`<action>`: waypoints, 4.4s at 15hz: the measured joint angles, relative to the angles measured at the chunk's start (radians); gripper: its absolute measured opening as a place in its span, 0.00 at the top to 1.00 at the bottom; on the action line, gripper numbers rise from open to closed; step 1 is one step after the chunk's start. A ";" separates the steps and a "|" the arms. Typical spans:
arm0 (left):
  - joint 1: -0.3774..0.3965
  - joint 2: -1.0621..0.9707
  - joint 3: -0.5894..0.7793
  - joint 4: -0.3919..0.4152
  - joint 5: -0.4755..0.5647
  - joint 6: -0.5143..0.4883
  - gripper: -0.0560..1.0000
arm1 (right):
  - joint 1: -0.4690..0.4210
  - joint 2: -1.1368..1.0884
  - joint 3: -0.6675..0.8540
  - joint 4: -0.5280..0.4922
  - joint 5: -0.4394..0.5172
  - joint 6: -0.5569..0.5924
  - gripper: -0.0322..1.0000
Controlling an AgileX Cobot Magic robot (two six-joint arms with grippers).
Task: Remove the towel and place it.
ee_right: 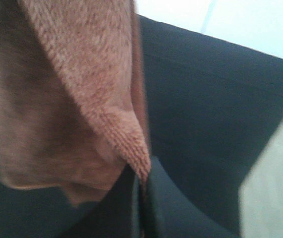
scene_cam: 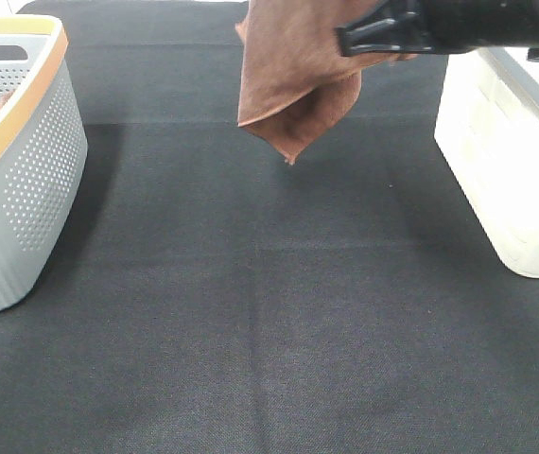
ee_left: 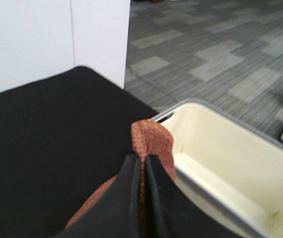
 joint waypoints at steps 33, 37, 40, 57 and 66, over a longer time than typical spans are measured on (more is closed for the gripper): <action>0.088 0.225 0.001 0.613 -0.211 -0.251 0.94 | -0.303 0.412 -0.559 -2.534 0.554 2.221 0.97; 0.159 0.351 0.001 0.596 -0.487 -0.266 0.94 | -0.362 0.577 -0.736 -2.541 0.463 2.221 0.97; 0.165 0.431 0.002 0.544 -0.574 -0.268 0.94 | -0.392 0.675 -0.834 -2.540 0.464 2.221 0.97; 0.159 0.459 0.022 0.248 0.326 -0.226 0.94 | -0.387 0.710 -0.839 -1.670 1.254 1.647 0.97; 0.159 0.212 0.550 0.183 0.317 -0.202 0.94 | -0.386 0.710 -0.839 -1.490 1.582 1.650 0.97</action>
